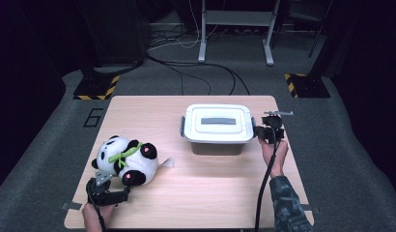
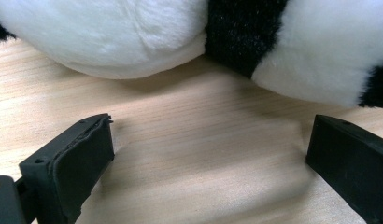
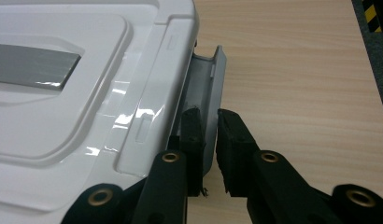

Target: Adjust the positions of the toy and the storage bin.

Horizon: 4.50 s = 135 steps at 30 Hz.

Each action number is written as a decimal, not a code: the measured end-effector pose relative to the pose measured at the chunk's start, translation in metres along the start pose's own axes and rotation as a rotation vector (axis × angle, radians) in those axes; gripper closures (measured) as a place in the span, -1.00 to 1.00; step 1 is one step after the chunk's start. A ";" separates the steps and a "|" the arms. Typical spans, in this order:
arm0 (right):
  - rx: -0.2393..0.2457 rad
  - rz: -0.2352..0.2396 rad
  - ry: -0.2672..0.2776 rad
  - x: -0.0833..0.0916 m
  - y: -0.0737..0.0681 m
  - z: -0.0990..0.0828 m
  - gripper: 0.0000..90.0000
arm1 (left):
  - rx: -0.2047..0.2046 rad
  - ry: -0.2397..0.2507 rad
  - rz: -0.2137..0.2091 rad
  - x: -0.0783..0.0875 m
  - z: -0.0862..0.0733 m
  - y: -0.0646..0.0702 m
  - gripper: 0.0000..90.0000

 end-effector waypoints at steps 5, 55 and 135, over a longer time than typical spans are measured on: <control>0.013 0.032 0.005 0.012 -0.004 -0.012 0.76 | 0.000 -0.001 -0.001 0.000 0.000 0.000 -0.99; 0.494 0.267 -0.161 -0.032 -0.099 0.029 0.19 | 0.003 -0.003 0.004 0.000 -0.001 0.000 -1.00; 0.451 0.272 -0.199 -0.014 -0.165 -0.013 0.41 | 0.011 0.006 0.001 0.000 -0.001 -0.002 -0.99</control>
Point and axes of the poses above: each handheld gripper's, and its own axes: x roughly backward along the jaws, z roughly out of its top, y roughly to its right, the point moved 10 cm from there along -x, roughly forward along the jaws, and after that the axes turned 12 degrees about z, right-handed, at the moved point
